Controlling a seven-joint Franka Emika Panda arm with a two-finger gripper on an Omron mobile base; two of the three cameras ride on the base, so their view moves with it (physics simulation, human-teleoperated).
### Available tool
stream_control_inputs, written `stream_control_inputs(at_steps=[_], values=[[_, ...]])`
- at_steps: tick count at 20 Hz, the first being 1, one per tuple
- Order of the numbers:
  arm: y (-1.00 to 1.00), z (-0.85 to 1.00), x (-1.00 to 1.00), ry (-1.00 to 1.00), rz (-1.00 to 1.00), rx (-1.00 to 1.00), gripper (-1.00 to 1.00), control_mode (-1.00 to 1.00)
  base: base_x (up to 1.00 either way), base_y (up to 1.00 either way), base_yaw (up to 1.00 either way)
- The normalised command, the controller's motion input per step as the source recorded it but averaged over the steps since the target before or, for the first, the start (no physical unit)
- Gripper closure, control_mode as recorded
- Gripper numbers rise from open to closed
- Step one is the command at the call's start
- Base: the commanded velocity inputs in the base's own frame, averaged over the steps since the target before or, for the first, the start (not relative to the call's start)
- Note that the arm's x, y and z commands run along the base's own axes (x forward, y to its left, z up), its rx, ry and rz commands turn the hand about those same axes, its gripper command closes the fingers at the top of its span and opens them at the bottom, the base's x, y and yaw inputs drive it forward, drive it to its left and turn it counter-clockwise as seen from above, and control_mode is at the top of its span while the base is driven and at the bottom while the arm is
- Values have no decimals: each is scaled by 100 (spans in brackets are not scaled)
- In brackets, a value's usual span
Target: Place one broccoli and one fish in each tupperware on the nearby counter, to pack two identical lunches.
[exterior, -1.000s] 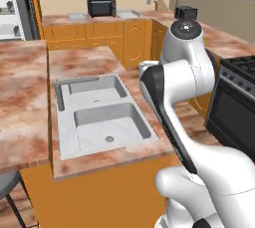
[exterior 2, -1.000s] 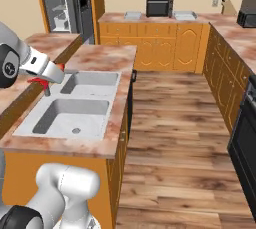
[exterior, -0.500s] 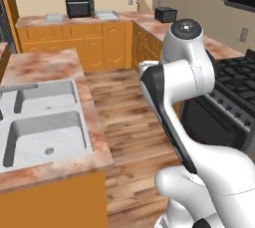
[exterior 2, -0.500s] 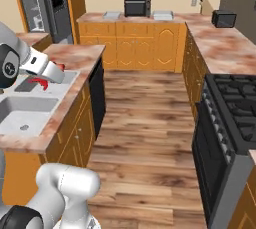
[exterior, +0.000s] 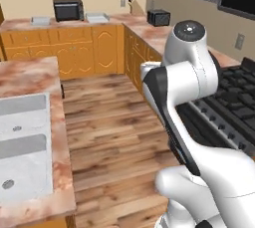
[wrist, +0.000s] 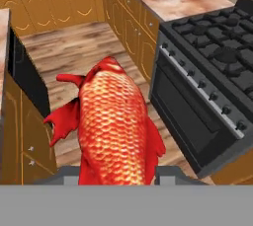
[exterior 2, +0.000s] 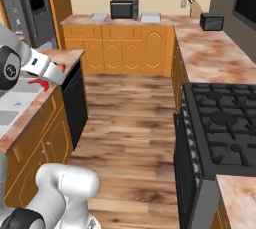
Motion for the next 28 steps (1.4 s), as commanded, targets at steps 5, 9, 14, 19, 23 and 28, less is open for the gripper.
stream_control_inputs(at_steps=[5, 9, 14, 19, 23, 28], values=[[0, 0, 0, 0, 0, 0, 100, 100, 100, -26, 2], [0, 0, 0, 0, 0, 0, 100, 100, 100, -19, 3], [0, 0, 0, 0, 0, 0, 100, 100, 100, -18, 1], [0, 0, 0, 0, 0, 0, 100, 100, 100, -23, 0], [0, 0, 0, 0, 0, 0, 100, 100, 100, -24, 0], [0, 0, 0, 0, 0, 0, 100, 100, 100, -19, 0]])
